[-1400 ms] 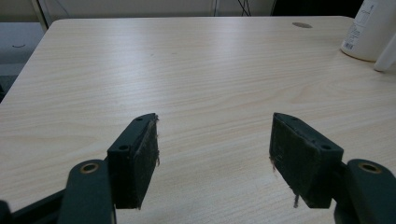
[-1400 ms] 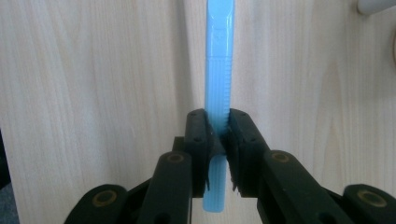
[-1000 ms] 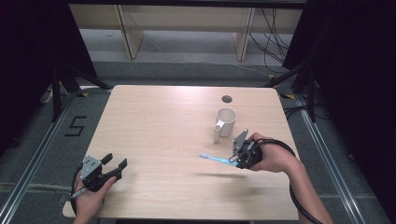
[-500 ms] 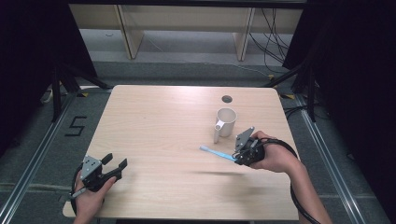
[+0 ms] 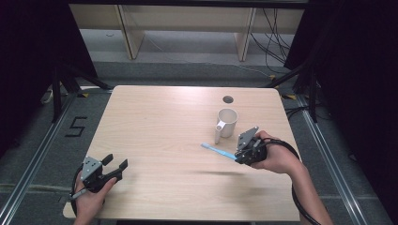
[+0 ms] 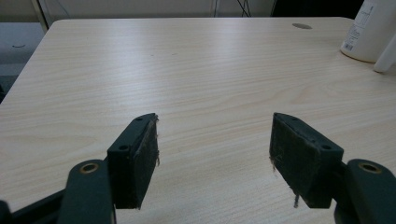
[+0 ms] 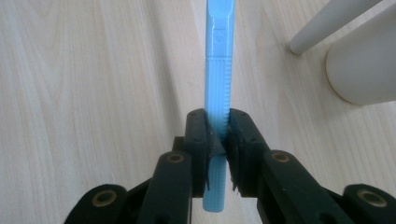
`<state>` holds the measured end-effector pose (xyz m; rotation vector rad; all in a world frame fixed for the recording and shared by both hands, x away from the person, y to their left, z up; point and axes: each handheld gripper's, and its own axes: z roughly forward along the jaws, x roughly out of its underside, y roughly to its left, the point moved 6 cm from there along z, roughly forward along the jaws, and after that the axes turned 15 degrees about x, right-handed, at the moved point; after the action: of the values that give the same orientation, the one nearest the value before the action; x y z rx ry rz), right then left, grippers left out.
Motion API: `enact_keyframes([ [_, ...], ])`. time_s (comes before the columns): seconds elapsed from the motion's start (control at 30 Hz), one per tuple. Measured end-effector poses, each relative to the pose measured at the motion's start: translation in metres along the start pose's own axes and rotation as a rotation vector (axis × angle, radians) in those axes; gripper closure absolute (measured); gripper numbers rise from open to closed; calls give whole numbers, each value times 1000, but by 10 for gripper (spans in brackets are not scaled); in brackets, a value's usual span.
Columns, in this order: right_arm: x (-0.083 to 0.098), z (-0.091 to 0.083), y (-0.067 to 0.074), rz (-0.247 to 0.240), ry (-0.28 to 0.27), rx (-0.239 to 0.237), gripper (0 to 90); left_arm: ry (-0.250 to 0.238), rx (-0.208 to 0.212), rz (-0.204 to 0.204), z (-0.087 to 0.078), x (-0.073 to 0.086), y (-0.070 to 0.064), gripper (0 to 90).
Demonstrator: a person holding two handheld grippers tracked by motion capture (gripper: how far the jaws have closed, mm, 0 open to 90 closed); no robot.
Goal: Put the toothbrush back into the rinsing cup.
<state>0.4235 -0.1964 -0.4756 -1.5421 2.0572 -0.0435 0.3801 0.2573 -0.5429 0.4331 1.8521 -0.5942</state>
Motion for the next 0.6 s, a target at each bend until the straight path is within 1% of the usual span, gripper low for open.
enact_keyframes([
  [0.07, 0, 0, -1, -2, -7, 6, 794, 0, 0, 0, 0, 0, 0, 322],
  [0.13, 0, -1, 0, 18, -6, 10, 794, 0, 0, 0, 0, 0, 0, 322],
  [0.17, -1, -1, 0, 20, -9, 8, 794, 1, 0, -1, 0, 0, 0, 322],
  [0.2, -1, -1, -1, 14, -21, 5, 794, 0, 0, -1, 0, 0, 0, 322],
  [0.3, -4, -1, -2, 18, -55, 9, 794, 0, 1, 0, 0, 0, 0, 322],
  [0.37, -6, -2, -1, 34, -71, 13, 794, 0, 1, -1, 0, 0, 0, 322],
  [0.47, -8, -3, -2, 46, -96, 20, 794, -1, 1, -1, 0, 0, 0, 322],
  [0.5, -8, -3, -2, 64, -104, 25, 794, -1, 1, 0, 0, 0, 0, 322],
  [0.53, -9, -3, -3, 58, -116, 24, 794, -1, 1, 0, 0, 0, 0, 322],
  [0.57, -9, -3, -3, 63, -121, 27, 794, -1, 1, 0, 0, 0, 0, 322],
  [0.6, -9, -5, -2, 94, -117, 27, 794, -1, 1, 0, 0, 0, 0, 322],
])
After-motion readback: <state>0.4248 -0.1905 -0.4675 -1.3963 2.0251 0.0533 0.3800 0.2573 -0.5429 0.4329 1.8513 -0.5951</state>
